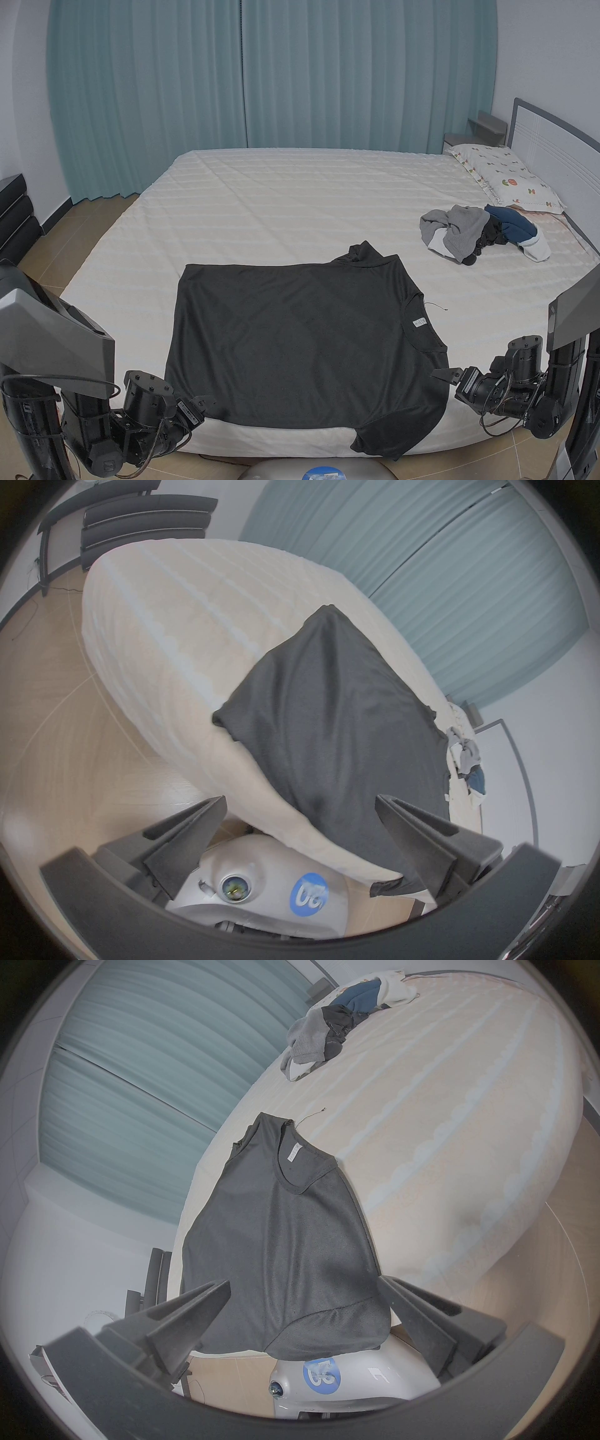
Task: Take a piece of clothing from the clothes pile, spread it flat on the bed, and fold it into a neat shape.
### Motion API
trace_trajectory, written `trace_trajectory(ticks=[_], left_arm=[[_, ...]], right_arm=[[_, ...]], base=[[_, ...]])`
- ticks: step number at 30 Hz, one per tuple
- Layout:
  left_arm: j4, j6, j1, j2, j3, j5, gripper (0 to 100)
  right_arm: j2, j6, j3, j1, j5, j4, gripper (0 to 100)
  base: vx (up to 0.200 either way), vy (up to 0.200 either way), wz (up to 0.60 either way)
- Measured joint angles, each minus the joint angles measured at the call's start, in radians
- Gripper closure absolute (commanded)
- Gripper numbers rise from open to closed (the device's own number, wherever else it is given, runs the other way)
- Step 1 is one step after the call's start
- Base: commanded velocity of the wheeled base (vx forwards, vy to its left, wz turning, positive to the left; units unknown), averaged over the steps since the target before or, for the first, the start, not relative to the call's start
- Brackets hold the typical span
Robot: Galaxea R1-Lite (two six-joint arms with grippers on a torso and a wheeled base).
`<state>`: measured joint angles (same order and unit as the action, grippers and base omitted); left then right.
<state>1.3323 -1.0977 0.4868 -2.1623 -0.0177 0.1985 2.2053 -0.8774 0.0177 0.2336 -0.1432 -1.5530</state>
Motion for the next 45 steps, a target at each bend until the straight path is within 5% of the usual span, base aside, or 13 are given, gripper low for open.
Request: trace_trajectory(ticks=[8,25,45], left_arm=[[0.216,0.018,-0.031,-0.114,0.0,0.007,0],[0.221,0.074,-0.171,-0.161,-0.045,0.099,0],[0.221,-0.024,-0.087,-0.132,-0.017,0.013,0]], right_arm=[[-0.001,0.0,0.0,-0.001,0.0,0.0,0],[-0.002,0.0,0.0,0.001,0.001,0.0,0],[-0.006,0.0,0.0,0.001,0.001,0.0,0]], base=[[0.0,0.0,0.0],[0.0,0.0,0.0],[0.0,0.0,0.0]])
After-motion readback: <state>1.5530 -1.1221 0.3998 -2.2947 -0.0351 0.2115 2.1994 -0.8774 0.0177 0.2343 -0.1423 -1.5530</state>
